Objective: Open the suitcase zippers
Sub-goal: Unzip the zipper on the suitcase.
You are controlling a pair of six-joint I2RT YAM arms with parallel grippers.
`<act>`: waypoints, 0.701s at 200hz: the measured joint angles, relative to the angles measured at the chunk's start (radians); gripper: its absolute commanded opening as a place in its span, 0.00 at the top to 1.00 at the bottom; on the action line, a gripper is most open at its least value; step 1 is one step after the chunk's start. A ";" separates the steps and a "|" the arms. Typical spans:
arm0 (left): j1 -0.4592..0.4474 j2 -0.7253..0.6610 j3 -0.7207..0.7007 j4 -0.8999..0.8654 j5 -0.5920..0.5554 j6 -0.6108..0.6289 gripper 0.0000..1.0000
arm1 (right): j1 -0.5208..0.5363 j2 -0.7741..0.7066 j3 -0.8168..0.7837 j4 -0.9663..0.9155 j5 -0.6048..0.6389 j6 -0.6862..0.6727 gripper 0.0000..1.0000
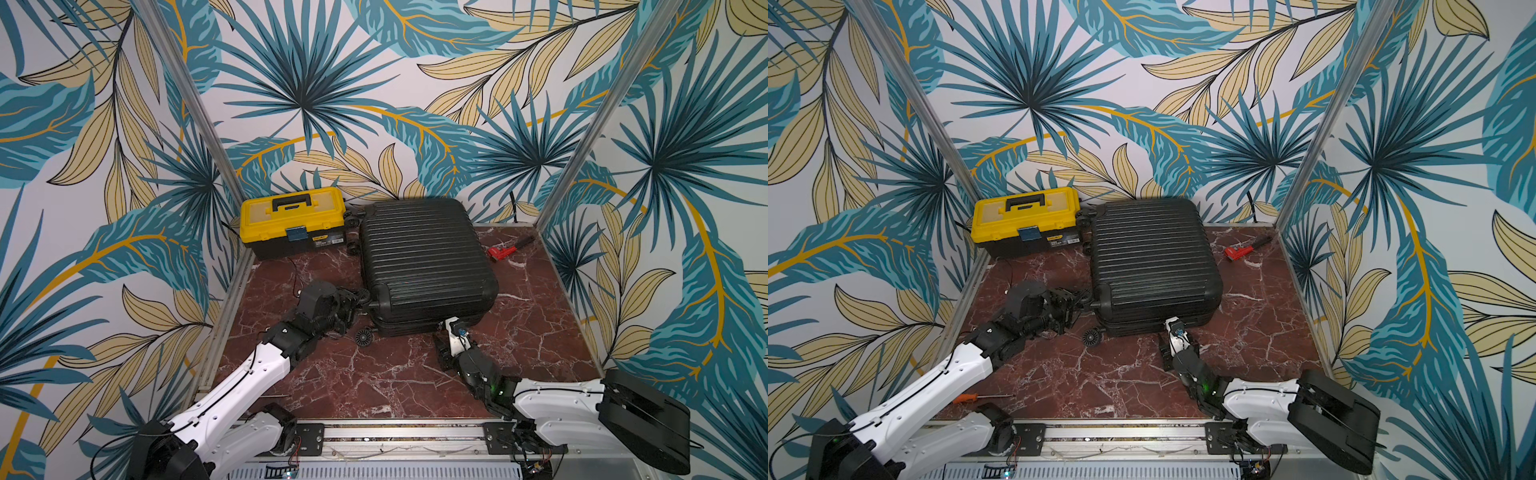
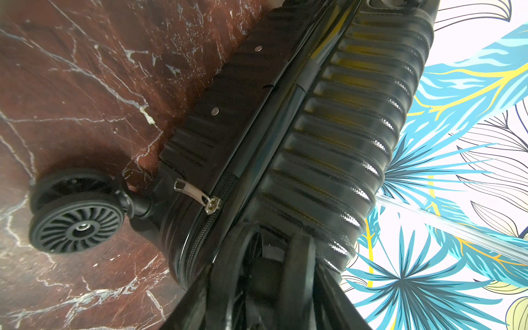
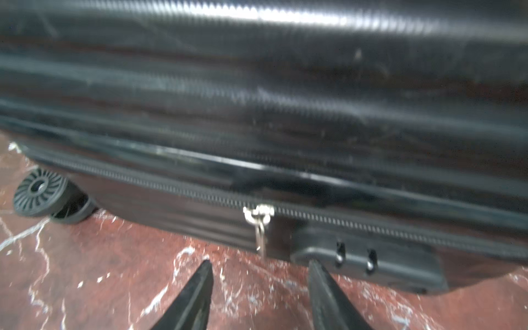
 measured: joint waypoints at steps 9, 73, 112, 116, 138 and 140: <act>0.000 -0.001 -0.001 0.000 0.000 0.000 0.69 | -0.003 0.026 0.001 0.033 0.004 -0.011 0.51; 0.000 -0.022 -0.022 0.017 -0.004 -0.010 0.70 | -0.028 0.227 0.024 0.260 0.026 -0.064 0.75; 0.000 -0.044 -0.043 0.030 -0.022 -0.016 0.72 | -0.031 0.260 0.024 0.308 0.027 -0.086 1.00; 0.000 -0.048 -0.045 0.032 -0.025 -0.017 0.72 | -0.031 0.257 0.024 0.307 0.025 -0.083 1.00; 0.011 -0.069 -0.056 0.031 -0.032 -0.021 0.73 | -0.031 0.206 0.020 0.277 0.016 -0.088 1.00; 0.013 -0.071 -0.056 0.030 -0.031 -0.021 0.73 | -0.030 0.196 0.019 0.268 0.015 -0.089 1.00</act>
